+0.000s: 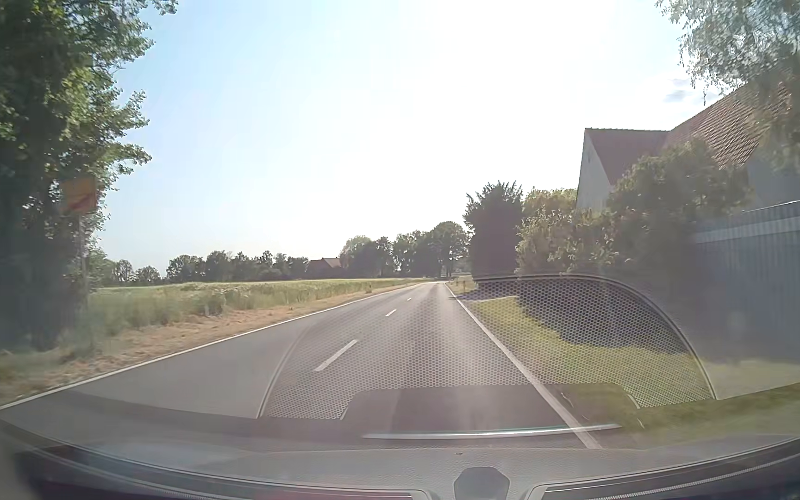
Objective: Follow the waypoints while adhering to traffic rules and regulations
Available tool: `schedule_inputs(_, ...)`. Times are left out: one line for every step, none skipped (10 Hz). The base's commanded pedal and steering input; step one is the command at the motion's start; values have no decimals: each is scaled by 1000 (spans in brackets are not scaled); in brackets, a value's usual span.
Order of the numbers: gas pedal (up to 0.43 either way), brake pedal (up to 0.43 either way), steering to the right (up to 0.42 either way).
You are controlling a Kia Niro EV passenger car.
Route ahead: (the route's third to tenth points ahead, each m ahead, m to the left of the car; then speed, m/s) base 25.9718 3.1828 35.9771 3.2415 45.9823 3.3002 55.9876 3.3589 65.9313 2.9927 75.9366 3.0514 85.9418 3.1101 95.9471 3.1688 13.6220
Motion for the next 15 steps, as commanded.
schedule_inputs(248,6,2)
schedule_inputs(248,6,2)
schedule_inputs(248,6,3)
schedule_inputs(280,6,2)
schedule_inputs(319,6,1)
schedule_inputs(319,6,1)
schedule_inputs(319,6,0)
schedule_inputs(319,6,0)
schedule_inputs(319,6,-2)
schedule_inputs(319,6,-3)
schedule_inputs(319,6,-3)
schedule_inputs(319,6,-3)
schedule_inputs(319,6,-3)
schedule_inputs(319,6,-1)
schedule_inputs(319,6,0)
